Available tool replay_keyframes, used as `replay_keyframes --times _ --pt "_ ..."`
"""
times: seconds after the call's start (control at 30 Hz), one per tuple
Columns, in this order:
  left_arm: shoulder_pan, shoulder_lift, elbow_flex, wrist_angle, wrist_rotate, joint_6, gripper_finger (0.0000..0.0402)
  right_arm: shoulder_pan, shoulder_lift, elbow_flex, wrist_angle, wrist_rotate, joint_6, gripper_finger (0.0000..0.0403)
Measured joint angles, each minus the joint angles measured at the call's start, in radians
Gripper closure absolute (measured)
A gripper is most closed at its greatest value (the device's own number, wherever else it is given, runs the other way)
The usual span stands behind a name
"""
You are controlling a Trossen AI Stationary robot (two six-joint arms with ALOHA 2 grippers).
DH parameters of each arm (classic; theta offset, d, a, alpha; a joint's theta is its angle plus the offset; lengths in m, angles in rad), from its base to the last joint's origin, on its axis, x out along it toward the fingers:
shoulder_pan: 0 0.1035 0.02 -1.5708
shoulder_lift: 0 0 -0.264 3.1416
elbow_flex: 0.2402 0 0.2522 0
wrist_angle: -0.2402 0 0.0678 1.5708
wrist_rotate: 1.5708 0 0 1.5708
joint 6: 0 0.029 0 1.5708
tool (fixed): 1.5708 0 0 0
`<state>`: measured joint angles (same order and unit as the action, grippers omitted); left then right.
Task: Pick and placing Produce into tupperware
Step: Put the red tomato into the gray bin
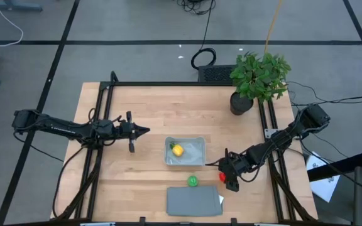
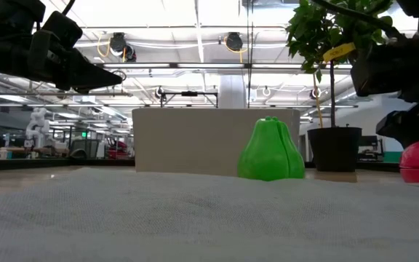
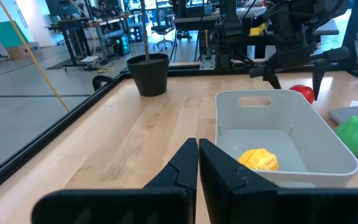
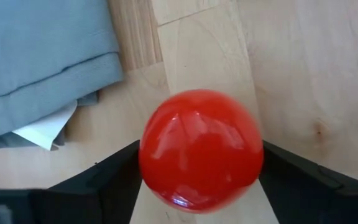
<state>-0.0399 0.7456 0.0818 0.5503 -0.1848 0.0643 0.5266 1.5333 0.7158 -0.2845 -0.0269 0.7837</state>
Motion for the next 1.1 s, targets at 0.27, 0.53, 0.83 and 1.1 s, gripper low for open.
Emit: replay_keyframes --times 0.27,0.53,0.83,1.1 --pt "0.0 0.0 0.0 0.0 0.0 -0.003 0.0382 -0.001 0.0 -0.001 0.0 0.001 -0.01 0.0161" --pt "0.0 0.0 0.0 0.0 0.0 -0.003 0.0382 -0.002 -0.003 -0.001 0.001 0.002 -0.021 0.0155" --pt "0.0 0.0 0.0 0.0 0.0 -0.002 0.0382 -0.026 -0.003 0.037 -0.033 0.0 -0.072 0.0155" --pt "0.0 0.0 0.0 0.0 0.0 -0.002 0.0382 -0.064 -0.005 0.085 -0.093 0.004 -0.127 0.0154"
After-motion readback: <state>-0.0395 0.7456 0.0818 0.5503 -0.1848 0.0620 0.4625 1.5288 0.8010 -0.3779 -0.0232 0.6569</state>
